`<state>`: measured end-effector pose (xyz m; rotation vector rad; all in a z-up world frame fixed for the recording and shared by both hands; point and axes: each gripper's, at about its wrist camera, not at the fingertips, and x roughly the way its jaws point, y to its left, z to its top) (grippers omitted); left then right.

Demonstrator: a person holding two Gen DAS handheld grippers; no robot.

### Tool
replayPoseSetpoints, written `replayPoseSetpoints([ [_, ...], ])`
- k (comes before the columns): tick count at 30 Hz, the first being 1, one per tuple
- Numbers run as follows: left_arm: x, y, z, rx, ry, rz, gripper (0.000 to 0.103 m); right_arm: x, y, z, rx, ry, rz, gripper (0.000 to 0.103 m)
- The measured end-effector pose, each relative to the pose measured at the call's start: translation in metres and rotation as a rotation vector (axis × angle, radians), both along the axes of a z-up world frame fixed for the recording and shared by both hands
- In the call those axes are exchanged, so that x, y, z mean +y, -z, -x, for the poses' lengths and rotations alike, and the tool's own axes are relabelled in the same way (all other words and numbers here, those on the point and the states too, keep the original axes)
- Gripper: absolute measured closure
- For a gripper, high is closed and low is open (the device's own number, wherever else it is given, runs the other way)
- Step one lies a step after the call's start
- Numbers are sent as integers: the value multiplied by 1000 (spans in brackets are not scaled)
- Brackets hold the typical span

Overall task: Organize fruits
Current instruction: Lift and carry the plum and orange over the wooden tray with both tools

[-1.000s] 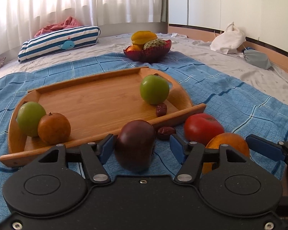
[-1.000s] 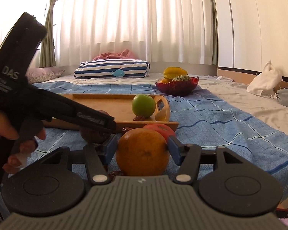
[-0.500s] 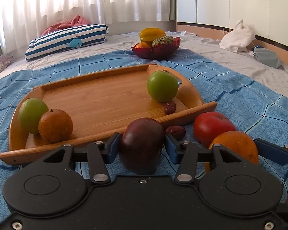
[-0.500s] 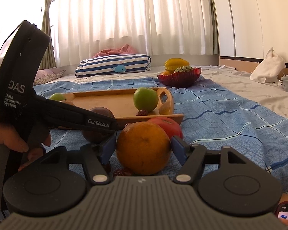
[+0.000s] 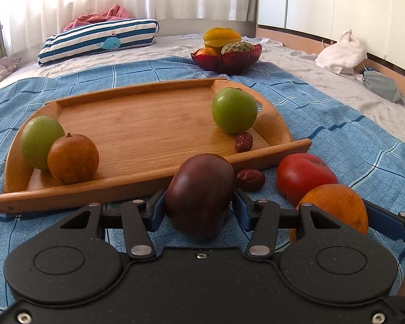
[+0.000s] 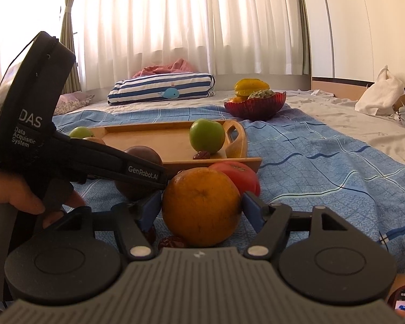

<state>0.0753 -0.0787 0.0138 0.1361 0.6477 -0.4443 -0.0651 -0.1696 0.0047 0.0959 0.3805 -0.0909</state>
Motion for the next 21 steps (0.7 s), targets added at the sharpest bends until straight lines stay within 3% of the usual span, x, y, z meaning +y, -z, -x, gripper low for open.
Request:
replayPoseSetpoints([
  [21,22,-12,19,-19,-31,2,55,0,4,-9,19,-3,-1,28],
])
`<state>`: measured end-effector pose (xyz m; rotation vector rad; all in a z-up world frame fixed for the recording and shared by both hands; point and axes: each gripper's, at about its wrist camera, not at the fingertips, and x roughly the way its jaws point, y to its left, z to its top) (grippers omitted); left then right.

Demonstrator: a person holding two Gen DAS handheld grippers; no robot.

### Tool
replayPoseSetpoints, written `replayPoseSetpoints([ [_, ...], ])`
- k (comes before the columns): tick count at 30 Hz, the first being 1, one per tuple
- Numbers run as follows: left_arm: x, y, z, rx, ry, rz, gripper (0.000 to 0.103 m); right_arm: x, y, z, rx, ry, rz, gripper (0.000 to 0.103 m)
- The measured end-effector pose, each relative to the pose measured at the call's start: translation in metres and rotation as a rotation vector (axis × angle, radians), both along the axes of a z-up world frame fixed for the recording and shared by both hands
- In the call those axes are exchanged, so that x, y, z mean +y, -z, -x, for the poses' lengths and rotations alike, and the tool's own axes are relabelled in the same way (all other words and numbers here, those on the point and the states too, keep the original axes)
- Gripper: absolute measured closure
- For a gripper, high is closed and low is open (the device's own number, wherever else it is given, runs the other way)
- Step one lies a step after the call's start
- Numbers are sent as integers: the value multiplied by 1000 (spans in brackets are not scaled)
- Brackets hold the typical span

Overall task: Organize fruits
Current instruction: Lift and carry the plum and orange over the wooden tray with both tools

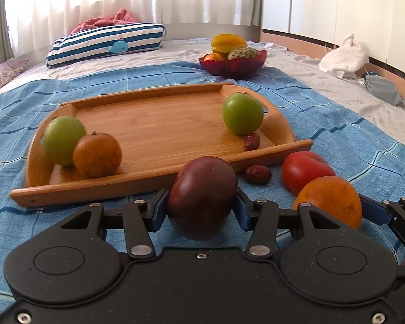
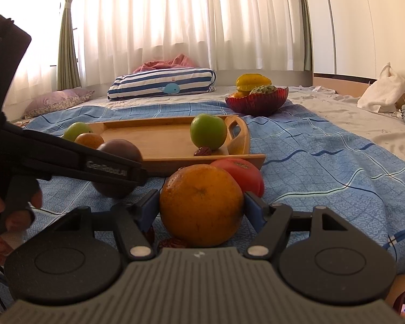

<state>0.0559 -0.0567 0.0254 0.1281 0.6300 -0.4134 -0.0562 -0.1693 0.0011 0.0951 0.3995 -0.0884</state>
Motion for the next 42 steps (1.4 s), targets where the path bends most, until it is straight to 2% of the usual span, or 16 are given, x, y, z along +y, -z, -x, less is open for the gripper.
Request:
replayPoseSetpoints([
  [3,9,-2,2,-12,-18,5,55,0,0,0,0,2,-1,34],
  [8,22,-7,5,-25,-38,17,55,-1,-1,-1,0,1,-5,35],
  [14,35,-14,8,-42,-60,30,55,-11,-6,1,0,12,-82,36],
  [24,60,-39,5,-90,-92,59,55,-25,-36,4,-66,3,-124,36],
  [29,78,-56,-8,-112,-120,73,55,-35,-56,-13,-95,-10,-128,36],
  [34,93,-71,-26,-134,-157,82,55,-49,-72,-40,-113,-27,-187,36],
  [42,103,-83,-54,-136,-188,106,55,-62,-91,-88,-115,-57,-219,36],
])
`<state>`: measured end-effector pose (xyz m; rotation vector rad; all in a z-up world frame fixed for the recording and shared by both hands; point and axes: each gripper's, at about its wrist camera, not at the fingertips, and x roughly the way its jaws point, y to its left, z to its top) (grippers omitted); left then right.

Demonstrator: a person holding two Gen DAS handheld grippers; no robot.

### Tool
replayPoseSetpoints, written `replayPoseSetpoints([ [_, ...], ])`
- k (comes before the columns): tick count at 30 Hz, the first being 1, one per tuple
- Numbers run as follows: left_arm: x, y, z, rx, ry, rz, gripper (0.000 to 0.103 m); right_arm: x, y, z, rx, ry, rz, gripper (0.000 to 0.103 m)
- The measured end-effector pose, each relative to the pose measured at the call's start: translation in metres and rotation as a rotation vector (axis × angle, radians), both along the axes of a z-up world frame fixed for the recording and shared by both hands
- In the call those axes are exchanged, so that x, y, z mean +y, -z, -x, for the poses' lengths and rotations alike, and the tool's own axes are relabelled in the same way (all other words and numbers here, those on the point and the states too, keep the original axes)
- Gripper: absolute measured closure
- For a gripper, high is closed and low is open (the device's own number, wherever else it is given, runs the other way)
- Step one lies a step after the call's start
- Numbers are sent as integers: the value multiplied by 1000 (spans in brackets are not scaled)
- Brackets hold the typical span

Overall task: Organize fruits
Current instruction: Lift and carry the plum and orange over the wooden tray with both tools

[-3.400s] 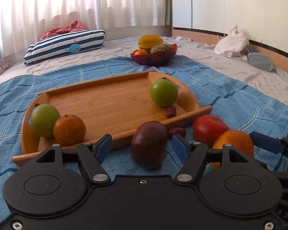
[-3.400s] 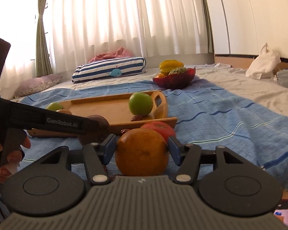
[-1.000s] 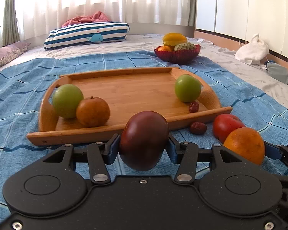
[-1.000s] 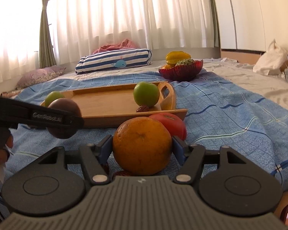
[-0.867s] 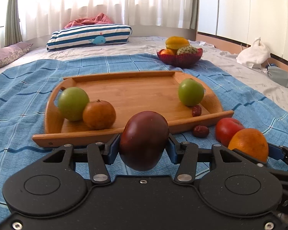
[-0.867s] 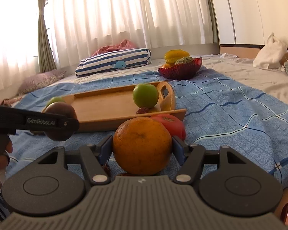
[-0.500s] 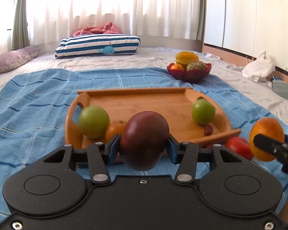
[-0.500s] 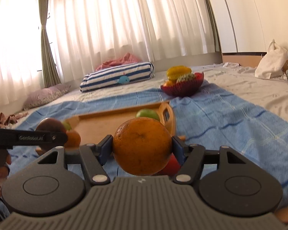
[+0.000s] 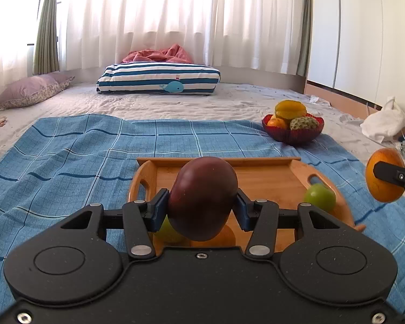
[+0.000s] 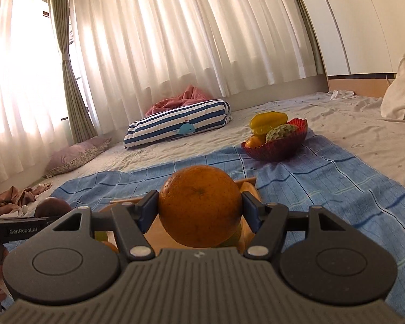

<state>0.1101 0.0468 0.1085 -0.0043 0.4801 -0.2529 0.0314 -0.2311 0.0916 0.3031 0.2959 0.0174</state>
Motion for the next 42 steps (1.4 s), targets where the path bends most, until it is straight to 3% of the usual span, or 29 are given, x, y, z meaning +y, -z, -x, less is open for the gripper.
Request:
replayPoseSetpoints([
  [5,-1,-3,-24,24,-9,22,55,-9,-4,-32,25,-26,-56,36],
  [16,-17,6,-82,105,-15,55,55,-7,7,-110,149,-73,-31,36],
  [23,-24,21,-112,157,-35,19,55,-9,28,-150,246,-76,-46,36],
  [42,-15,46,-164,260,-109,-29,55,-9,53,-199,401,-27,18,36],
])
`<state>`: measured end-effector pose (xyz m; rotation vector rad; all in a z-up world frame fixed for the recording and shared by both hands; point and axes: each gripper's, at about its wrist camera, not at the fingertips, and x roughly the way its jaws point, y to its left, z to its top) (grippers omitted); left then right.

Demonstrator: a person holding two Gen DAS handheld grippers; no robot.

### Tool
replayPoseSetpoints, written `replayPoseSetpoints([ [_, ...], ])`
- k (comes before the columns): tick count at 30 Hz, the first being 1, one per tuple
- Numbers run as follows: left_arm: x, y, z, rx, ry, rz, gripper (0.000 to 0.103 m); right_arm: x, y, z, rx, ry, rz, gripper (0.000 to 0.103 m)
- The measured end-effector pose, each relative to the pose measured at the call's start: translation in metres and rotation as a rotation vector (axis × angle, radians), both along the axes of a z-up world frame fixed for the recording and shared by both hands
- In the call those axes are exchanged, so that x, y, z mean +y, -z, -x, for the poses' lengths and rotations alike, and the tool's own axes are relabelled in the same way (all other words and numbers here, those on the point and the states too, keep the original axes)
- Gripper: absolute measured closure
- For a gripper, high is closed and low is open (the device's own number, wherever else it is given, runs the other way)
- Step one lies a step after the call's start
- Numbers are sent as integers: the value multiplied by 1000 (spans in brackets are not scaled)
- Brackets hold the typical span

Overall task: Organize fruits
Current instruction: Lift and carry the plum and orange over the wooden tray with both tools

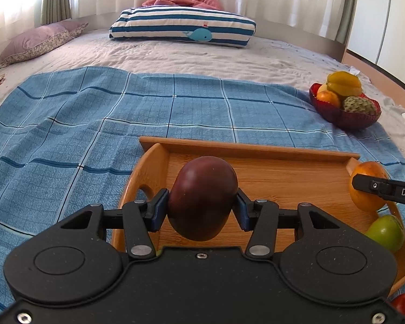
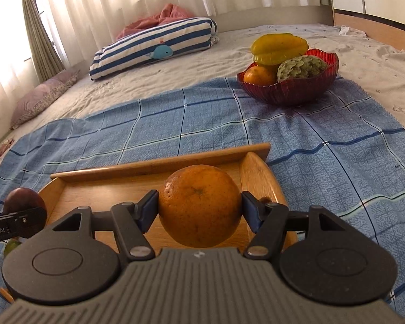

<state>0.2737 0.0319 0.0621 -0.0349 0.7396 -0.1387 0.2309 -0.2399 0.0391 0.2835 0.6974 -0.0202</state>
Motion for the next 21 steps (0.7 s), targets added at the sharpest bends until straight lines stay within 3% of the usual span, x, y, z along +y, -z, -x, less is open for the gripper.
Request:
replayPoseSetpoints([
  [21,-2,17,-13,56,-6,-24,55,-1,8,-8,40,-10,15,36],
])
